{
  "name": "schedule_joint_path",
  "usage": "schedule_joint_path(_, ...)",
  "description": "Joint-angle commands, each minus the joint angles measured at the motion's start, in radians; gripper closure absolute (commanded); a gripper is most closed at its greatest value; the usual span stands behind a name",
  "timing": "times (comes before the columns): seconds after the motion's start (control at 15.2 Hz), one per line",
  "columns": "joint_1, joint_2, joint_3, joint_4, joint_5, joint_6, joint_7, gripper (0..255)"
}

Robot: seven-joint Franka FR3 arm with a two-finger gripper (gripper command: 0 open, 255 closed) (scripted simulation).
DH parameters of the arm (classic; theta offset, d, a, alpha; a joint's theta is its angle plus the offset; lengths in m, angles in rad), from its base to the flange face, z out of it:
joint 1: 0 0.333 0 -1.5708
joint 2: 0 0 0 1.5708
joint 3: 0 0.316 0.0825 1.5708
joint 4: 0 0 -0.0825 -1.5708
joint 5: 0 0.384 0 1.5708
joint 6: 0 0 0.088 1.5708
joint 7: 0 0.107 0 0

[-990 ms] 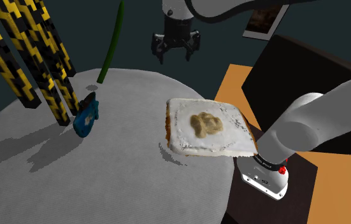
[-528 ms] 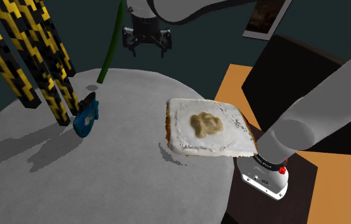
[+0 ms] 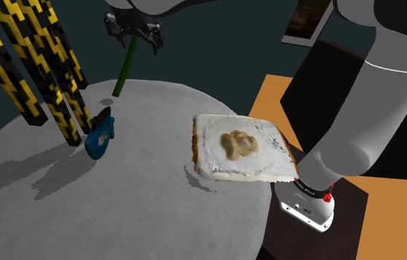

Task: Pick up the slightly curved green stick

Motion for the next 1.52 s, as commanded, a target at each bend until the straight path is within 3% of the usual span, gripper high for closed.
schedule_joint_path(0.0,0.054,0.091,-0.014,0.114,-0.079,-0.051,0.075,0)
schedule_joint_path(0.13,0.116,0.183,-0.039,0.248,-0.145,-0.107,0.118,0)
schedule_joint_path(0.79,0.101,0.185,-0.047,0.154,-0.156,-0.025,0.167,0)
schedule_joint_path(0.86,0.101,0.186,-0.047,0.155,-0.156,-0.025,0.167,255)
schedule_joint_path(1.45,0.101,0.186,-0.047,0.155,-0.156,-0.025,0.167,255)
